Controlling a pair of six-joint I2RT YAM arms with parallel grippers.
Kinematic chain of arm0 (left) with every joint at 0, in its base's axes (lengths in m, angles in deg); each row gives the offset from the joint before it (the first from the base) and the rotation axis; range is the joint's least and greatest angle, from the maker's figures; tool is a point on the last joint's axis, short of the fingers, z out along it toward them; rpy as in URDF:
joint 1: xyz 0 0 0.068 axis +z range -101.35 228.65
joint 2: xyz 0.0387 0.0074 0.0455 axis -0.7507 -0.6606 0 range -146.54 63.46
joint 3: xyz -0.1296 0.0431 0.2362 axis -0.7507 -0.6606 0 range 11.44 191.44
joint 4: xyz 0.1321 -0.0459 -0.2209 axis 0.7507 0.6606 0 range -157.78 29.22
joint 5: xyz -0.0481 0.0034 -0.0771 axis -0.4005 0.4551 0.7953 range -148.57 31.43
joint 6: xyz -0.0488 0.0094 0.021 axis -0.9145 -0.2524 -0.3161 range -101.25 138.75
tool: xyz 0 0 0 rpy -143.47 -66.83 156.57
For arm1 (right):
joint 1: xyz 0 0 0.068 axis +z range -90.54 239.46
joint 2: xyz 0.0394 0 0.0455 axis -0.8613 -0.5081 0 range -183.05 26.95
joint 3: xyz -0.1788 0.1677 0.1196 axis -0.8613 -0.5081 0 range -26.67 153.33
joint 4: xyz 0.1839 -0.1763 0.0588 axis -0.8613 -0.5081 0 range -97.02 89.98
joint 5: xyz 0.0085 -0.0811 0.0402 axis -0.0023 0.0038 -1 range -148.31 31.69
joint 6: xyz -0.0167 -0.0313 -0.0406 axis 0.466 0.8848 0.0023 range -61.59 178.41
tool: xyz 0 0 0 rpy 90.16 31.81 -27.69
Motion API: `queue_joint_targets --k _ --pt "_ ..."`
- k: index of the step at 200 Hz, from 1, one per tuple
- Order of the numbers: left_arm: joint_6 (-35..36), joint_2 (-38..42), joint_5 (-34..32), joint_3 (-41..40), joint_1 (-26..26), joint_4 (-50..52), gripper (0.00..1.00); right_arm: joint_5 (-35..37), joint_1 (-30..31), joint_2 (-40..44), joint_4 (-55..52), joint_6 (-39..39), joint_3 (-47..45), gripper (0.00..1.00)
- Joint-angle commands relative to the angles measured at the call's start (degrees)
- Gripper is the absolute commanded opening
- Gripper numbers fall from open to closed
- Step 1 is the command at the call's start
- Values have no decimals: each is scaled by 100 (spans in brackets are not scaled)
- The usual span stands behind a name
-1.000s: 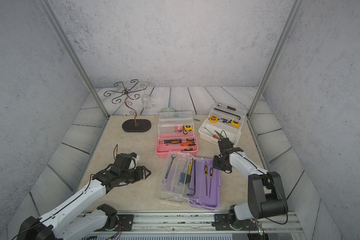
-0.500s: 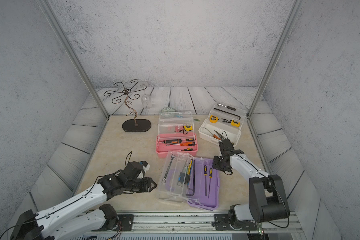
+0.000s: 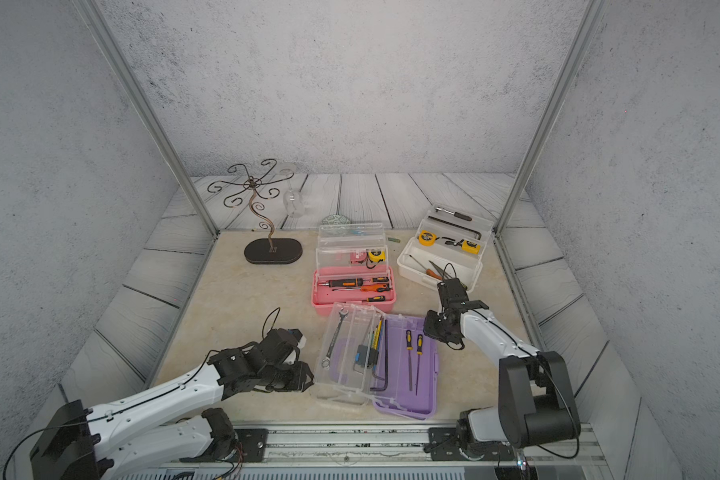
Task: Close toolboxes
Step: Move the toolbox to the center of the board, then close the toolbox lid.
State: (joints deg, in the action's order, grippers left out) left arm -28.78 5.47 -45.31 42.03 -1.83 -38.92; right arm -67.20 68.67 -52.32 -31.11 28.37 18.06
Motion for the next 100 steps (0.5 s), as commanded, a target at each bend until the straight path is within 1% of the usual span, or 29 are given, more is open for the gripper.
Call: queue_joint_targets --k 1,20,31,41,49,67,86,100 --pt "-55 -133 -104 2 -143 32 39 -175 50 183 291 -374 3 16" --pt "-53 -373 -78 -23 -163 19 38 -184 72 174 326 -389 -21 15" --pt "-55 -501 -47 -20 -159 -14 34 -188 99 184 348 -420 -35 14" --pt "-62 -594 -42 -42 -169 -70 33 -206 131 198 370 -449 -43 13" --pt "-59 -645 -84 -70 -163 -121 31 -210 159 205 384 -473 -50 13" --pt "-14 -719 -223 -81 -164 -135 30 -201 232 224 422 -515 -87 13" --pt "42 -681 -378 -49 -172 -79 25 -218 276 232 447 -556 -130 12" --pt "46 -588 -525 -52 -167 19 19 -212 338 245 450 -572 -155 12"
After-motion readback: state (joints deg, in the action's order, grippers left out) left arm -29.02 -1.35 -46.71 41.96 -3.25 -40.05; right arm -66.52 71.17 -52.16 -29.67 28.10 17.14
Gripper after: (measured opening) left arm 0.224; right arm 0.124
